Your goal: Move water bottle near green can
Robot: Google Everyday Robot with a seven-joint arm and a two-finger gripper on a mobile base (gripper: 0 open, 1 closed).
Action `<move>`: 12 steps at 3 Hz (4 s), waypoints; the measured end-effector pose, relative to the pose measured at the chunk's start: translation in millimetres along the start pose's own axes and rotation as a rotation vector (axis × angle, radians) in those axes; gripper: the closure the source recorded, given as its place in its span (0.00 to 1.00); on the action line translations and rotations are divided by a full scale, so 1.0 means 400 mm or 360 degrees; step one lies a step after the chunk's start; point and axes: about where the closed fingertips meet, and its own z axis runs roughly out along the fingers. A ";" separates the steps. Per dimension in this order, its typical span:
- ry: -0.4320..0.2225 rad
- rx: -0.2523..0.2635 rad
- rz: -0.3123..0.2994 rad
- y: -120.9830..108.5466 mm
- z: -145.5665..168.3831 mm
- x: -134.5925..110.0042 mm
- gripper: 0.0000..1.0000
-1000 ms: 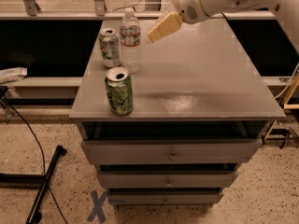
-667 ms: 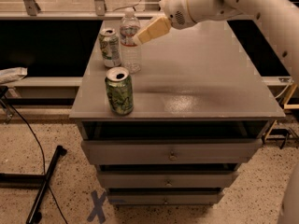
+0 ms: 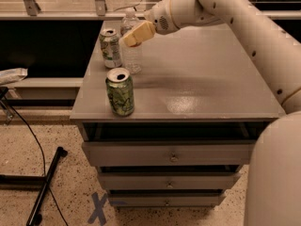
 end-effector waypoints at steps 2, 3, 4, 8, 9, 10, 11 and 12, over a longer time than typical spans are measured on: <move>-0.0082 -0.0134 0.0012 0.031 0.039 -0.026 0.17; -0.0108 -0.0158 0.0023 0.032 0.028 -0.027 0.41; -0.0125 -0.0174 0.0024 0.033 -0.025 -0.022 0.72; -0.0053 -0.0232 -0.0056 0.273 -0.265 0.091 1.00; -0.0092 -0.0276 -0.0033 0.313 -0.257 0.111 1.00; -0.0148 -0.0281 -0.0035 0.330 -0.264 0.111 1.00; -0.0192 -0.0264 -0.0021 0.333 -0.274 0.116 0.77; -0.0218 -0.0247 -0.0025 0.332 -0.281 0.114 0.46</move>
Offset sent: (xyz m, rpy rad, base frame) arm -0.0076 0.0211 0.0090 0.0974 0.0200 0.1017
